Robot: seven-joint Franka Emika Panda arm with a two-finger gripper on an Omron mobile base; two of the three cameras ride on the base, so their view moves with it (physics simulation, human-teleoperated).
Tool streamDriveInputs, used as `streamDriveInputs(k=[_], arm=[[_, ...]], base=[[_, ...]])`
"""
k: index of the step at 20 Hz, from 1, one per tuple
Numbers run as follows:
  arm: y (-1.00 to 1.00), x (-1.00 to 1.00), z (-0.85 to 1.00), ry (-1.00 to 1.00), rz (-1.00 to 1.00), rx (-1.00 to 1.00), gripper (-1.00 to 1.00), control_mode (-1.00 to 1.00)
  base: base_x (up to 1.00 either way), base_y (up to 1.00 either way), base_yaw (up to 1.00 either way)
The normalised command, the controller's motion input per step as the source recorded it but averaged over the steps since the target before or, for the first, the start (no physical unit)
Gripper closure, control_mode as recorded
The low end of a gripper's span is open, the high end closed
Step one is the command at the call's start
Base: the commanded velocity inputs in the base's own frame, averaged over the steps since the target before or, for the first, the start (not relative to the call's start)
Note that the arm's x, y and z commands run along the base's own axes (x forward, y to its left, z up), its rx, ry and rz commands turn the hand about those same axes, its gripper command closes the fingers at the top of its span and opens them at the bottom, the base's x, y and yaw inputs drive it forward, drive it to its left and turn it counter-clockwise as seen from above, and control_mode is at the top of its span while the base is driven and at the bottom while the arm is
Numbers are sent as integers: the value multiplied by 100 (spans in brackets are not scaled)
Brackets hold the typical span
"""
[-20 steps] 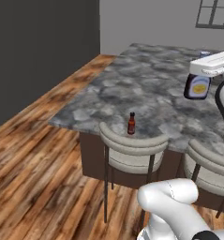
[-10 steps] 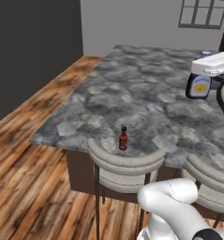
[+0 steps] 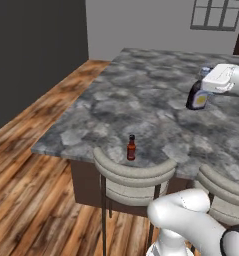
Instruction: The dining table condiment station is running low on condiment bottle. Refill the condiment station by opening the cabinet and taking the condiment bottle from the cabinet and placing it on the dining table.
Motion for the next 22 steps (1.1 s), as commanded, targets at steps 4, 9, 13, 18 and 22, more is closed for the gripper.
streamDriveInputs(k=[4, 9, 13, 18, 22], arm=[[0, 62, -82, 0, 57, 0, 100, -100], [0, 52, -83, -1, 48, 0, 100, -100], [-4, 16, -89, -6, 36, -3, 100, -100], [-1, 1, -81, -6, 14, -16, 100, -100], [1, 6, -73, -6, 1, -16, 100, -100]], base=[[0, 0, 0], [0, 0, 0], [0, 0, 0], [0, 0, 0], [0, 0, 0]])
